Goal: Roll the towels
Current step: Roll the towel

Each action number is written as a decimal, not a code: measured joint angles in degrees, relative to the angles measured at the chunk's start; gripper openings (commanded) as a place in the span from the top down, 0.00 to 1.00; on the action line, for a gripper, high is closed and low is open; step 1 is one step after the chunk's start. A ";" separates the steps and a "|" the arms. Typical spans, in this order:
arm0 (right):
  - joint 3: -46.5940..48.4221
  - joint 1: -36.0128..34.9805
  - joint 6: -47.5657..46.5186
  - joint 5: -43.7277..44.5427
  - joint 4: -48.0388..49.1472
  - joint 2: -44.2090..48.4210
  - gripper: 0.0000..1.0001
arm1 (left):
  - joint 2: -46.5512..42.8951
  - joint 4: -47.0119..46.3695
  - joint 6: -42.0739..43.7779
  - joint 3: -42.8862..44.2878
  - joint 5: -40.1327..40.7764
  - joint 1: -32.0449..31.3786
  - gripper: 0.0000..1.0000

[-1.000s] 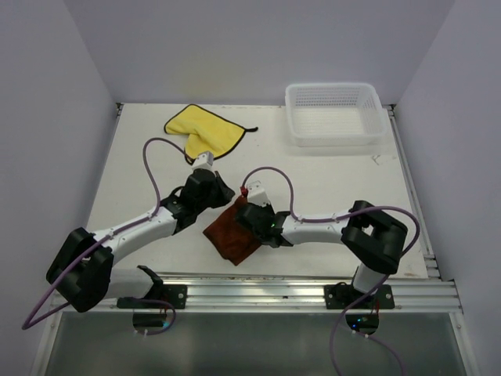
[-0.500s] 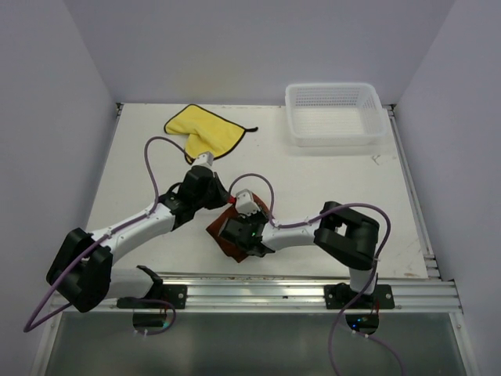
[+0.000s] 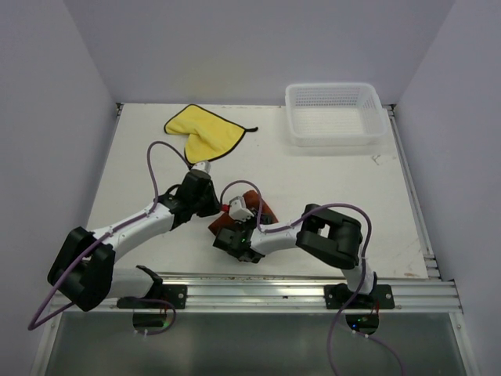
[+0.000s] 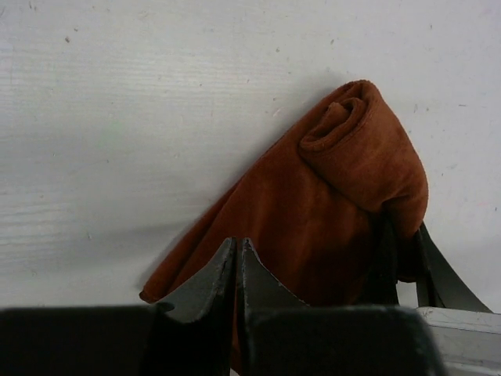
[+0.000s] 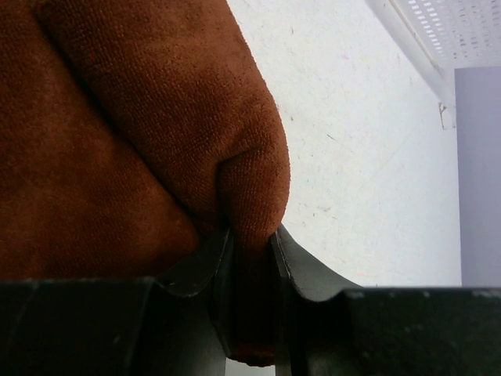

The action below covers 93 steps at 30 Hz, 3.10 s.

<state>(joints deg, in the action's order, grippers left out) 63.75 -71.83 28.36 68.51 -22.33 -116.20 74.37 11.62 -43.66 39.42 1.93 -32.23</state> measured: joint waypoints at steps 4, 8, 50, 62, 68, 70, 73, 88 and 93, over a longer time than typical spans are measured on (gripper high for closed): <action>-0.09 -0.48 -2.12 0.46 0.44 -0.39 1.00 | 0.11 1.88 0.94 0.00 0.09 0.26 0.94; -0.57 -0.74 -5.07 0.55 1.77 -0.46 1.00 | 0.37 3.74 1.55 0.00 -0.17 0.83 0.94; 8.79 -9.79 -20.24 -0.46 1.60 -7.67 1.00 | 3.89 -13.97 3.82 -1.84 -21.88 7.02 1.00; 8.87 -9.51 -20.52 -0.46 1.55 -7.85 0.99 | 12.22 -19.37 3.58 -4.87 -21.79 5.81 1.00; 7.15 -9.31 -20.79 -0.37 3.74 -6.99 0.91 | 16.55 -21.70 3.61 -3.06 -21.92 5.64 1.00; 6.19 -9.09 -20.74 -0.74 4.46 -6.12 0.85 | 17.46 -22.38 3.58 -2.62 -22.14 5.46 1.00; 4.63 -8.72 -20.44 -1.79 5.51 -4.44 0.76 | 18.23 -23.28 3.56 -2.43 -22.32 5.40 1.00; -6.88 -8.37 -12.52 -12.92 6.51 16.28 0.55 | 18.64 -25.83 2.75 -2.95 -20.52 5.20 1.00; -12.20 -7.78 -10.03 -18.47 7.39 25.38 0.55 | 18.49 -26.82 2.75 -3.48 -19.98 5.20 1.00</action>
<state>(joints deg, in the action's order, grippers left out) 51.55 -79.61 18.33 50.04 -14.94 -90.83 92.86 -15.20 -40.91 35.94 -18.04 -27.03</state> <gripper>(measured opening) 0.449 0.005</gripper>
